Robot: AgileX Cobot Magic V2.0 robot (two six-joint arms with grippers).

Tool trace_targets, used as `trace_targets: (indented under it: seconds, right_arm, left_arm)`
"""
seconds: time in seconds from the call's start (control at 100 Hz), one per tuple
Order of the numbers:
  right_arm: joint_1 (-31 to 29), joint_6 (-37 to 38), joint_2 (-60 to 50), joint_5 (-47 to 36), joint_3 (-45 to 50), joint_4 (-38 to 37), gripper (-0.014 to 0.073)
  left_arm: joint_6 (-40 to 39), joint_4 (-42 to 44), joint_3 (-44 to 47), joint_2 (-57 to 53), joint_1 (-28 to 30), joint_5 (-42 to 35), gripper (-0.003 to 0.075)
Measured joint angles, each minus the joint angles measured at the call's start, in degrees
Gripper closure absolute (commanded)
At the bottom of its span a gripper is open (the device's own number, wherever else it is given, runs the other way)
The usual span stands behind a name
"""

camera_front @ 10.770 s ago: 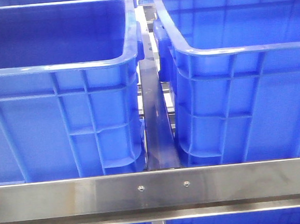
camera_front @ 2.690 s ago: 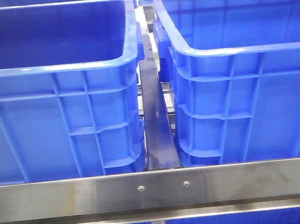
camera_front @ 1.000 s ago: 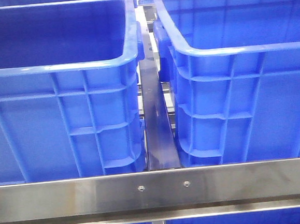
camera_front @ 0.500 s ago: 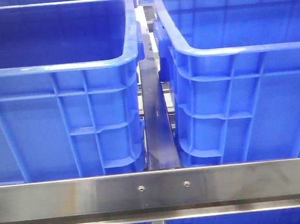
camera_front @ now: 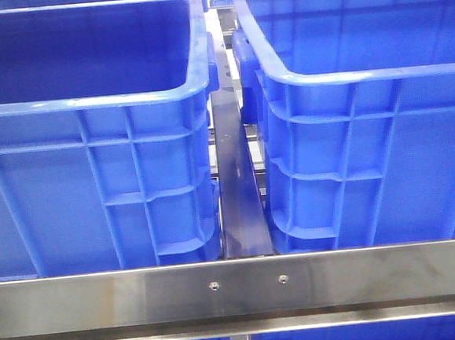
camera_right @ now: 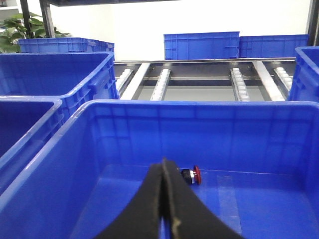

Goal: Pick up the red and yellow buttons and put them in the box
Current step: 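Lower the left gripper onto a yellow-capped button in the button crate, then close the left gripper on the yellow button and lift it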

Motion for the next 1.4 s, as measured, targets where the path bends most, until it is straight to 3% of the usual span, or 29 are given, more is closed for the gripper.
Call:
trace_targets:
  seconds: [0.94, 1.04, 1.26, 1.4]
  right_arm:
    - [0.0, 0.0, 0.0, 0.21, 0.0, 0.0, 0.0661]
    - [0.0, 0.0, 0.0, 0.21, 0.0, 0.0, 0.0661]
    - [0.0, 0.0, 0.0, 0.21, 0.0, 0.0, 0.0661]
    - [0.0, 0.0, 0.0, 0.3, 0.0, 0.0, 0.0661]
  left_arm:
    - [0.0, -1.12, -2.8, 9.5, 2.19, -2.97, 0.0258]
    - [0.0, -1.22, -2.8, 9.63, 2.19, -2.97, 0.034]
    - [0.06, -1.33, -2.8, 9.63, 2.19, -2.87, 0.0659]
    - [0.14, -1.33, -2.8, 9.63, 2.19, -2.63, 0.0736]
